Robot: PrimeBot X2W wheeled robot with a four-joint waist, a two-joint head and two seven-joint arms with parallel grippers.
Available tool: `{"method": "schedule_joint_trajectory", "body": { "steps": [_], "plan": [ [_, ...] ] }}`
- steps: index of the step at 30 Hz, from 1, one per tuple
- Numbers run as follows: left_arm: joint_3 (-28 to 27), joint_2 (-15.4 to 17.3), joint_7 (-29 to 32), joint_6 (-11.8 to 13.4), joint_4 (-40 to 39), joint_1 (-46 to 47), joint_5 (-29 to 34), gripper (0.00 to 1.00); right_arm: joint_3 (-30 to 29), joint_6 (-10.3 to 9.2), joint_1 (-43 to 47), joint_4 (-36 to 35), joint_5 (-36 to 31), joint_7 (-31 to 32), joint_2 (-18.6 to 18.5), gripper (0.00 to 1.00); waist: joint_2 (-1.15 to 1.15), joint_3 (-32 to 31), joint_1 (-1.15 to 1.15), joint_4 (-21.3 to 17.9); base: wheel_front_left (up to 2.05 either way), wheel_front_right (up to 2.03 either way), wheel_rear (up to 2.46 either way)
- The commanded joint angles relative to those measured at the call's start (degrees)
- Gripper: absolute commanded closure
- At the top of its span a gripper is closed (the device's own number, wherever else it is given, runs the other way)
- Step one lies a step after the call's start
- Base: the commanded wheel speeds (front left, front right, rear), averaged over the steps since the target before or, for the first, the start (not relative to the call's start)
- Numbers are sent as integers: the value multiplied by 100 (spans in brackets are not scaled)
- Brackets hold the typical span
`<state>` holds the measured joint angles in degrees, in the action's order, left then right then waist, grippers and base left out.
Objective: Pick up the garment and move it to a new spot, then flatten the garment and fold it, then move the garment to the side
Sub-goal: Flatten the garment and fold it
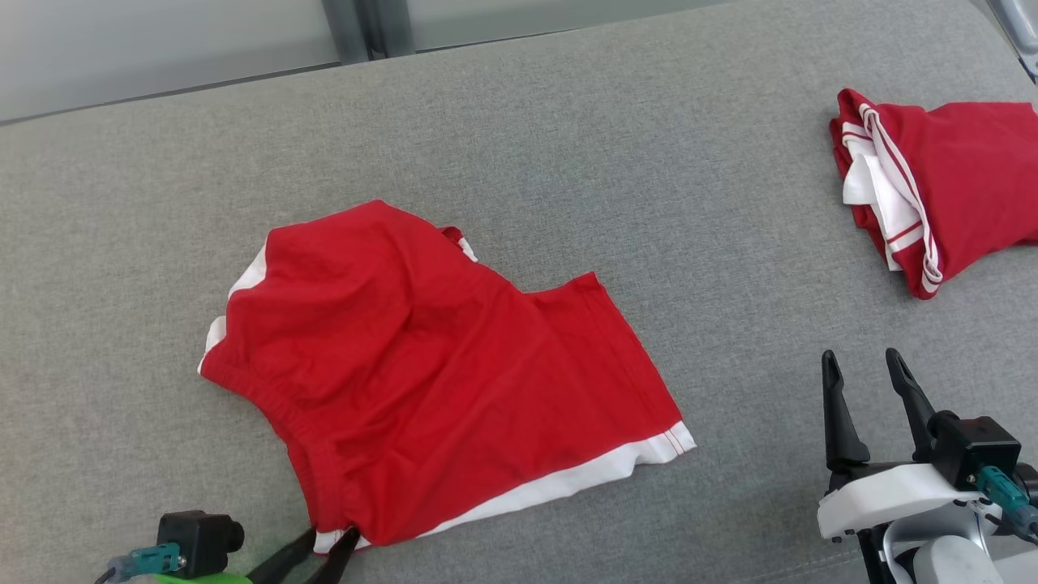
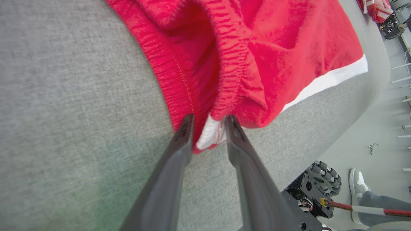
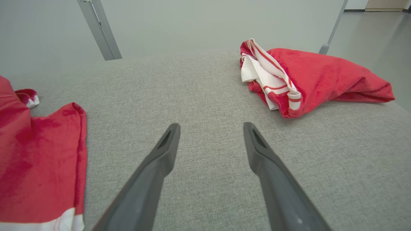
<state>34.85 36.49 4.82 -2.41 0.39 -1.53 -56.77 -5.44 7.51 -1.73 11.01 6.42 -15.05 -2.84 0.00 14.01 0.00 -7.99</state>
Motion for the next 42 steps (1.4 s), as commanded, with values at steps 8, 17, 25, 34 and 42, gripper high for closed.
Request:
{"method": "schedule_joint_trajectory", "body": {
  "steps": [8,17,25,34,42],
  "plan": [
    [-405,-556,-1514,700,111,-166,589,0,-371,-4,113,-342,-306,-14,-14,0,0,-367,0,223,0,0,0],
    [-1061,-1498,-2005,1143,294,-261,1815,0,-546,-4,379,-623,-590,-14,-122,0,0,-1030,0,648,0,0,0],
    [-2134,-2343,-1997,441,384,-590,2844,0,-291,-4,607,-663,-598,-14,-112,0,0,-1449,0,819,0,0,0],
    [-2916,-2926,-1998,-229,640,-737,3565,0,72,-4,734,-601,-571,-14,-56,0,0,-1534,0,697,0,0,0],
    [-3182,-3094,-2000,-463,757,-782,3873,0,242,-4,713,-561,-569,-14,-33,0,0,-1509,0,614,0,0,0]
  ]
}}
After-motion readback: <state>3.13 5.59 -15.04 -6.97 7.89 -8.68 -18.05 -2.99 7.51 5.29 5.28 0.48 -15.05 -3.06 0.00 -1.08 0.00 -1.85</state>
